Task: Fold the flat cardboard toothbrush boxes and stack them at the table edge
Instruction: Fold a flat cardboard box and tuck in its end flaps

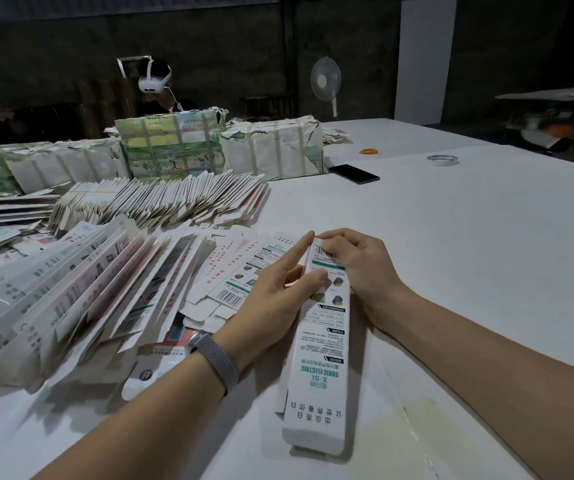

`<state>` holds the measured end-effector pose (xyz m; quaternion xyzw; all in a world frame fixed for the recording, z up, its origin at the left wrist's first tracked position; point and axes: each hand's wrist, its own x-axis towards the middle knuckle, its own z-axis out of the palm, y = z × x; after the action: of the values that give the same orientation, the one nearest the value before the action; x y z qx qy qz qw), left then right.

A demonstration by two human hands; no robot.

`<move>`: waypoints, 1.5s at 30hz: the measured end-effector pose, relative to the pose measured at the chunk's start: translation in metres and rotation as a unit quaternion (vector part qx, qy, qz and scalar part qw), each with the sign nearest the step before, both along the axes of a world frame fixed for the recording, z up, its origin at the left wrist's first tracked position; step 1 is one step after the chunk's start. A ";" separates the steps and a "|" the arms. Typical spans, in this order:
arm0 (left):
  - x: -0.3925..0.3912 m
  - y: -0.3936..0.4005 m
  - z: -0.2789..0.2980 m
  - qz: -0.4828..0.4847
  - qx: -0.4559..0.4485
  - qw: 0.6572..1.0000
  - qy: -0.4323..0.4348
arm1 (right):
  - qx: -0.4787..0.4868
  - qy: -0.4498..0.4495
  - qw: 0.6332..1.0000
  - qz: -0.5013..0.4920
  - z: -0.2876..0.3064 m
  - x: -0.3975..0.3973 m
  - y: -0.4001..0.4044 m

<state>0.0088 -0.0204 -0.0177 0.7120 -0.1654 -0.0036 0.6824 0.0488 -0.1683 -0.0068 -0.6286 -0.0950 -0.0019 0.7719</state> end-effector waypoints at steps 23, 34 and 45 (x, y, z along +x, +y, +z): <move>0.003 0.004 -0.007 -0.008 0.042 0.999 0.000 | 0.007 0.007 1.000 0.004 0.000 0.006 -0.003; 0.000 0.005 -0.005 -0.018 0.086 0.996 -0.016 | -0.022 0.021 1.000 0.009 0.004 0.007 -0.006; -0.003 0.004 -0.004 -0.010 0.116 0.993 -0.022 | -0.030 0.016 0.999 0.018 0.002 0.008 -0.008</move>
<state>0.0062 -0.0166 -0.0214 0.7849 -0.1861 -0.0138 0.5909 0.0568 -0.1766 -0.0052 -0.6495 -0.0942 0.0249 0.7541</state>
